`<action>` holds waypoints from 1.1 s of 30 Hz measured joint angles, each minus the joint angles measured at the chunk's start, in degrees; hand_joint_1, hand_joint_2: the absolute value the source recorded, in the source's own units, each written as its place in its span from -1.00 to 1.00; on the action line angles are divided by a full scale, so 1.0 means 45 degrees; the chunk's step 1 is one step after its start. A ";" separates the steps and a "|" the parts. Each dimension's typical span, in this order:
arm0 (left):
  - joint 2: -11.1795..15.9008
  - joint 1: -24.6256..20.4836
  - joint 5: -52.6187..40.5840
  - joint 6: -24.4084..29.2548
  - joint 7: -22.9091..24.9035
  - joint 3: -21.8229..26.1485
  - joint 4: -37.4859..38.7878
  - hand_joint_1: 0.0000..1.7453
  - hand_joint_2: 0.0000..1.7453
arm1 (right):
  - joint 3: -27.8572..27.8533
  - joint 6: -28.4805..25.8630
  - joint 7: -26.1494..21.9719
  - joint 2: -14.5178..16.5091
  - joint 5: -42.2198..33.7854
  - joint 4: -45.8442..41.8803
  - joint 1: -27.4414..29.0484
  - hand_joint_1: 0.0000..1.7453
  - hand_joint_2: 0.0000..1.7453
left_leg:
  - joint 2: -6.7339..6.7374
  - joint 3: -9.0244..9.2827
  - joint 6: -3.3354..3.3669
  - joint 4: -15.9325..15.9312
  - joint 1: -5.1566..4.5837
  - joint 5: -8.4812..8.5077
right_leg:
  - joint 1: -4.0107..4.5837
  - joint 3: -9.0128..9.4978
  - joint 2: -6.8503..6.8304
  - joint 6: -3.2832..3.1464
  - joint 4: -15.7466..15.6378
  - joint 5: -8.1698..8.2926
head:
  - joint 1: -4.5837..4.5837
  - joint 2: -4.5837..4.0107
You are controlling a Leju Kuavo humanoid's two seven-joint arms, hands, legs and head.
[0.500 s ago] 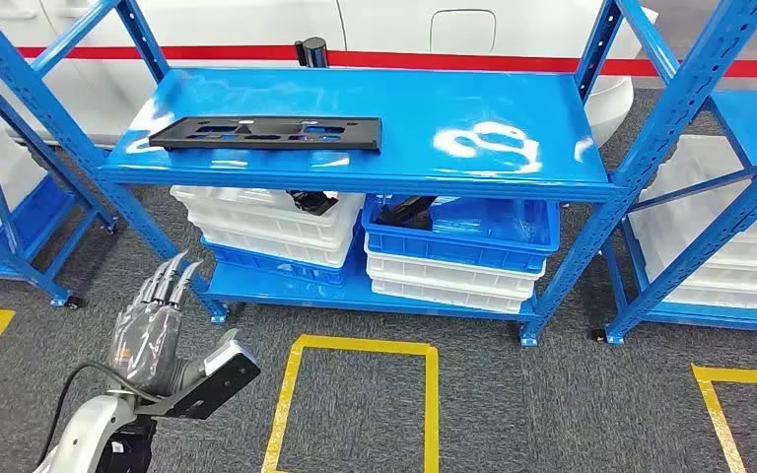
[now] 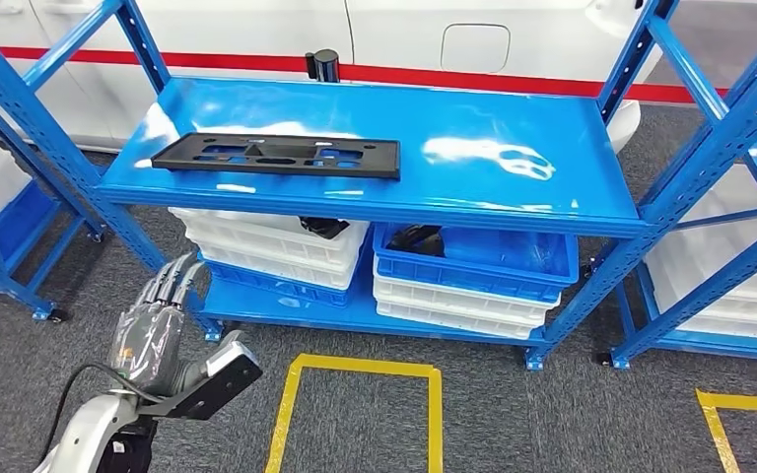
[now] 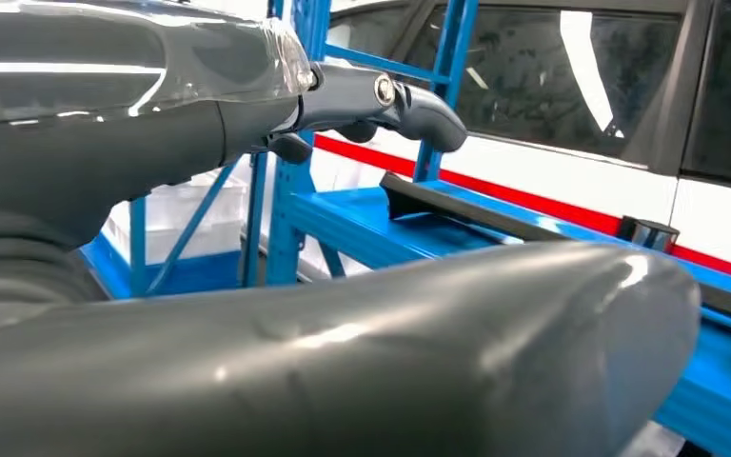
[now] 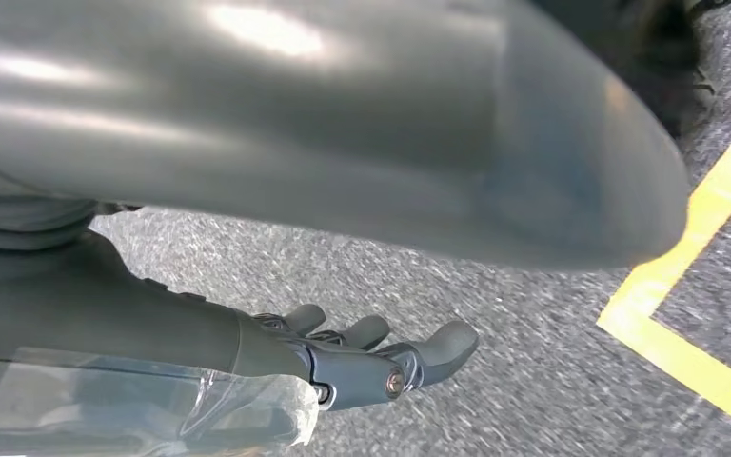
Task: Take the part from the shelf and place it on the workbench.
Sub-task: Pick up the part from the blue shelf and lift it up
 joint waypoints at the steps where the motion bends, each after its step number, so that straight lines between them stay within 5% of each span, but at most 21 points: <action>1: -0.0002 0.0005 0.0001 -0.0004 0.0000 -0.0008 0.0000 -1.00 -1.00 | 0.0000 0.0000 0.0001 0.0001 0.0000 0.0000 0.0022 -1.00 -1.00 | -0.0008 0.0125 0.0021 -0.0006 -0.0001 -0.0120 | 0.0000 -0.0580 -0.0001 0.0023 0.0635 -0.0315 | 0.0008 0.0000; 3: -0.0006 0.0014 0.0001 -0.0019 0.0000 -0.0017 0.0000 -1.00 -1.00 | 0.0000 0.0000 0.0001 0.0000 -0.0002 0.0002 0.0071 -1.00 -1.00 | -0.0041 0.0450 0.0020 -0.0009 -0.0002 -0.0392 | 0.0002 -0.1244 -0.0001 0.0034 0.0793 -0.0490 | 0.0023 0.0001; 4: -0.0010 0.0014 0.0001 -0.0032 0.0000 -0.0017 0.0000 -1.00 -1.00 | 0.0000 0.0000 0.0000 0.0000 -0.0006 0.0004 0.0083 -1.00 -1.00 | -0.0057 0.0650 0.0007 -0.0012 -0.0007 -0.0541 | 0.0007 -0.1282 0.0000 0.0011 0.0264 -0.0127 | 0.0027 0.0001; 7: -0.0028 0.0001 0.0004 -0.0066 0.0001 -0.0024 0.0002 -1.00 -1.00 | 0.0000 0.0000 0.0000 -0.0005 -0.0027 0.0012 0.0092 -1.00 -1.00 | -0.0090 0.1162 -0.0105 -0.0030 -0.0045 -0.0983 | 0.0091 -0.0874 0.0008 -0.0181 -0.1903 0.1704 | 0.0024 -0.0002; 9: -0.0038 -0.0007 0.0007 -0.0107 0.0000 -0.0032 0.0004 -1.00 -1.00 | 0.0000 0.0002 0.0002 0.0004 -0.0036 0.0019 0.0097 -1.00 -1.00 | -0.0123 0.1355 -0.0272 -0.0065 -0.0071 -0.1151 | 0.0142 -0.0710 0.0022 -0.0318 -0.2354 0.2035 | 0.0023 -0.0001; 11: -0.0046 -0.0015 0.0006 -0.0151 -0.0002 -0.0028 0.0001 -1.00 -1.00 | 0.0000 0.0005 0.0002 0.0018 -0.0039 0.0019 0.0089 -1.00 -1.00 | -0.0125 0.1496 -0.0423 0.0019 -0.0077 -0.1195 | 0.0088 -0.0482 0.0029 -0.0458 -0.2467 0.2012 | 0.0039 0.0001; 13: -0.0051 -0.0049 0.0000 -0.0166 -0.0002 -0.0023 0.0000 -1.00 -1.00 | -0.0002 0.0002 0.0001 0.0018 -0.0040 0.0019 0.0058 -1.00 -1.00 | -0.0087 0.1223 -0.0539 0.0772 -0.0051 -0.1332 | 0.0013 -0.0197 0.0020 -0.0577 -0.2546 0.1933 | 0.0021 0.0001; 16: -0.0055 -0.0037 -0.0001 -0.0181 -0.0003 -0.0030 0.0000 -1.00 -1.00 | -0.0002 0.0002 0.0001 0.0019 -0.0041 0.0019 0.0034 -1.00 -1.00 | -0.0048 -0.0361 -0.0735 0.3028 0.0023 -0.2057 | -0.0006 0.0113 0.0025 -0.0614 -0.2571 0.1631 | -0.0007 0.0002; 18: -0.0057 0.0000 -0.0002 -0.0203 -0.0003 -0.0036 0.0000 -1.00 -1.00 | 0.0000 0.0005 0.0004 0.0021 -0.0042 0.0019 0.0079 -1.00 -1.00 | -0.0033 -0.1138 -0.0802 0.3487 0.0047 -0.2275 | -0.0017 0.0383 0.0029 -0.0576 -0.2570 0.1374 | -0.0008 0.0001; 19: -0.0058 0.0006 -0.0005 -0.0212 -0.0004 -0.0036 0.0000 -1.00 -1.00 | 0.0000 0.0005 0.0004 0.0021 -0.0044 0.0019 0.0094 -1.00 -1.00 | -0.0023 -0.1221 -0.0807 0.3083 0.0055 -0.1998 | -0.0031 0.0564 0.0030 -0.0548 -0.2570 0.1234 | -0.0008 0.0000; 21: -0.0058 0.0014 -0.0007 -0.0217 -0.0006 -0.0037 0.0002 -1.00 -1.00 | 0.0000 0.0005 0.0004 0.0019 -0.0044 0.0021 0.0094 -1.00 -1.00 | 0.0016 -0.1006 -0.0769 0.1562 0.0044 -0.0714 | -0.0061 0.0973 0.0033 -0.0458 -0.2584 0.0932 | -0.0007 -0.0001; 23: -0.0061 0.0018 -0.0011 -0.0234 -0.0015 -0.0044 0.0002 -1.00 -1.00 | -0.0001 0.0012 0.0028 0.0019 -0.0045 0.0023 0.0068 -1.00 -1.00 | 0.0074 -0.0801 -0.0618 0.0521 -0.0058 0.0176 | -0.0063 0.1221 0.0047 -0.0319 -0.2681 0.0703 | -0.0023 -0.0001; 26: -0.0066 0.0034 -0.0023 -0.0259 -0.0044 -0.0035 -0.0011 -1.00 -1.00 | -0.0001 0.0029 0.0093 0.0019 -0.0039 0.0024 0.0045 -1.00 -1.00 | 0.0050 -0.0573 -0.0266 0.0241 -0.0106 0.0225 | -0.0041 0.1388 0.0036 -0.0083 -0.2736 0.0664 | -0.0029 0.0000; 28: -0.0070 0.0023 -0.0028 -0.0267 -0.0053 -0.0032 -0.0019 -1.00 -1.00 | -0.0001 0.0030 0.0112 0.0018 -0.0024 0.0024 0.0019 -1.00 -1.00 | 0.0029 -0.0260 -0.0081 0.0090 -0.0054 0.0117 | -0.0039 0.1075 0.0021 0.0018 -0.1973 0.0671 | -0.0004 0.0001; 31: -0.0079 0.0019 -0.0055 -0.0277 -0.0056 -0.0038 -0.0024 -1.00 -1.00 | -0.0001 0.0029 0.0131 0.0017 -0.0004 0.0024 0.0007 -1.00 -1.00 | 0.0023 0.0197 0.0076 -0.0053 -0.0047 -0.0156 | -0.0039 -0.0565 0.0011 0.0077 0.0408 0.0032 | 0.0035 0.0001; 33: -0.0084 0.0044 -0.0104 -0.0284 -0.0047 -0.0046 -0.0024 -1.00 -1.00 | 0.0000 0.0028 0.0140 0.0016 0.0002 0.0024 0.0049 -1.00 -1.00 | -0.0008 0.0537 0.0094 -0.0076 -0.0067 -0.0431 | -0.0030 -0.1436 0.0010 0.0064 0.1026 -0.0380 | 0.0040 0.0000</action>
